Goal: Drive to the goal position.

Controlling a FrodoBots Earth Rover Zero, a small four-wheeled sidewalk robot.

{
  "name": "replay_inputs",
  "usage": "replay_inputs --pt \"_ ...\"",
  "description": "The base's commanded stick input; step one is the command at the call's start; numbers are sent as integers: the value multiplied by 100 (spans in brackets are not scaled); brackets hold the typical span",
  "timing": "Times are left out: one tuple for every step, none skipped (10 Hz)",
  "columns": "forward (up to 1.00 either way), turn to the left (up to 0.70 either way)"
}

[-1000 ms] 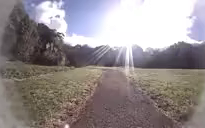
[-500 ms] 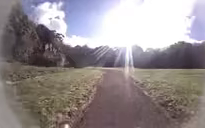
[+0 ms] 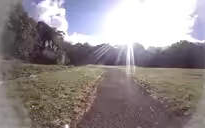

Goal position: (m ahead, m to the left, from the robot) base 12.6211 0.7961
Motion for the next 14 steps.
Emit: replay_inputs --pt "70 0" --pt "70 0" --pt "70 0" --pt "70 0" --pt "70 0" --pt "70 0" --pt "70 -35" --pt "70 -35" --pt "70 -35" --pt "70 -35" --pt "70 -35" --pt "70 -27" --pt "70 -11" --pt "70 0"
